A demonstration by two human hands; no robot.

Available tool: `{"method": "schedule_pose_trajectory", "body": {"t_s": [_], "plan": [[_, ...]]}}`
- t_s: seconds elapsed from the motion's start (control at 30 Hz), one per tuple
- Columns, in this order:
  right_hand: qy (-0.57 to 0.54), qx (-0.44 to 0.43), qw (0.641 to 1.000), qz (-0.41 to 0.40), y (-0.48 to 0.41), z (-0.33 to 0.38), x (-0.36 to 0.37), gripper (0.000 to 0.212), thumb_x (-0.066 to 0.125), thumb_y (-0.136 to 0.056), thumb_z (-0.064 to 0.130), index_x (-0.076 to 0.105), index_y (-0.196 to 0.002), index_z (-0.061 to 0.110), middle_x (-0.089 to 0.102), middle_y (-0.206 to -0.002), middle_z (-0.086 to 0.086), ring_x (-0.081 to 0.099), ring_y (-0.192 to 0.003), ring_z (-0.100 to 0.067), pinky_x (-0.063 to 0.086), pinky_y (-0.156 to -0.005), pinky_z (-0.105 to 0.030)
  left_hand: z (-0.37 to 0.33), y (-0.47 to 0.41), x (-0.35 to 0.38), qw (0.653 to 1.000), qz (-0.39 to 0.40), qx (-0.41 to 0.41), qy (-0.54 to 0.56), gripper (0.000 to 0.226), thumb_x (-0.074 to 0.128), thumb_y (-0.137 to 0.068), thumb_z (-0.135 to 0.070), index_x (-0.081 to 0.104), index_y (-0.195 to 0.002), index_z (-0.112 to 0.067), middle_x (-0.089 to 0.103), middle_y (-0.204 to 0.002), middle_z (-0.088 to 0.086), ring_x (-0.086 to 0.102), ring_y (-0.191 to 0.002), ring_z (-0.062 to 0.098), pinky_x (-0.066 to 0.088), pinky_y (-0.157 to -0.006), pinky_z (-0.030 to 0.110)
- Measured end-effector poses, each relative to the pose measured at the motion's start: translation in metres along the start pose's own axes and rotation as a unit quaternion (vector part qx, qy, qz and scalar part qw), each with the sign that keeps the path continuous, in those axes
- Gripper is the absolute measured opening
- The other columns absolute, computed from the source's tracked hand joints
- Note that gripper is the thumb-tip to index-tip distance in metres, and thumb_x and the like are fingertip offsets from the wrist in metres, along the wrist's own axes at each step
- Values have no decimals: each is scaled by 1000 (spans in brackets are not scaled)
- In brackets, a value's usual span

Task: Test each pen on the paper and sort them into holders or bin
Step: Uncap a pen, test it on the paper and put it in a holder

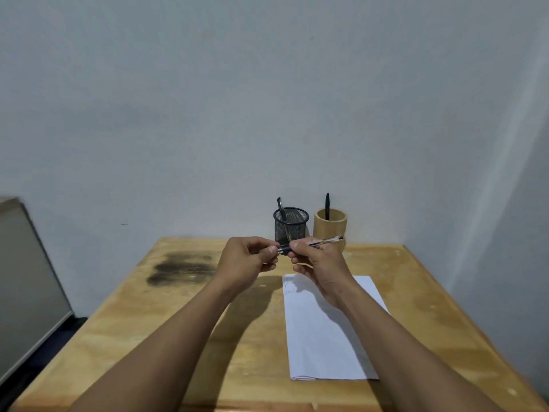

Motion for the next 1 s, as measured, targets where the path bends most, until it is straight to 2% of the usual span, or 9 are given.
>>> {"method": "schedule_pose_trajectory", "body": {"t_s": [0.17,0.43,0.63,0.87,1.0], "plan": [[-24,8,999,-40,-4,-7,-8,12,71,-91,7,71,-80,3,69,-66,-9,60,-53,-11,55,-56,-20,4,-6,5,999,-19,14,-37,13,67,-90,0,76,-84,-8,70,-68,9,66,-67,20,62,-76,35],[-34,3,998,-49,-6,-9,-14,12,68,-92,2,70,-80,2,69,-65,-9,61,-56,-13,56,-60,-20,11,-11,14,999,-13,-35,3,10,64,-92,1,73,-91,4,67,-64,7,62,-61,16,62,-71,26],[-87,62,992,-62,-10,-20,-12,11,68,-93,3,69,-83,-2,68,-68,-13,62,-54,-13,58,-57,-21,12,-16,9,998,-31,5,-55,22,69,-90,-2,76,-75,-16,72,-70,7,69,-69,19,61,-76,31],[-52,33,996,-65,-12,-21,-14,8,70,-92,6,72,-86,1,71,-71,-12,65,-60,-13,58,-61,-22,14,-16,10,999,-17,-27,-12,10,64,-92,2,73,-93,5,67,-70,10,62,-62,16,61,-71,25],[-59,54,994,-74,-10,-25,-16,10,70,-92,7,72,-86,-1,70,-70,-12,64,-56,-13,57,-58,-21,17,-16,10,999,-17,-20,-42,10,65,-92,-1,75,-92,1,70,-70,11,63,-61,15,62,-75,31]]}}
Point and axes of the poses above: each hand's wrist, its own y-axis away from the middle knuckle, its own x-axis out of the palm, z = x × y, the point moved 6 cm from there along -y, towards the middle knuckle
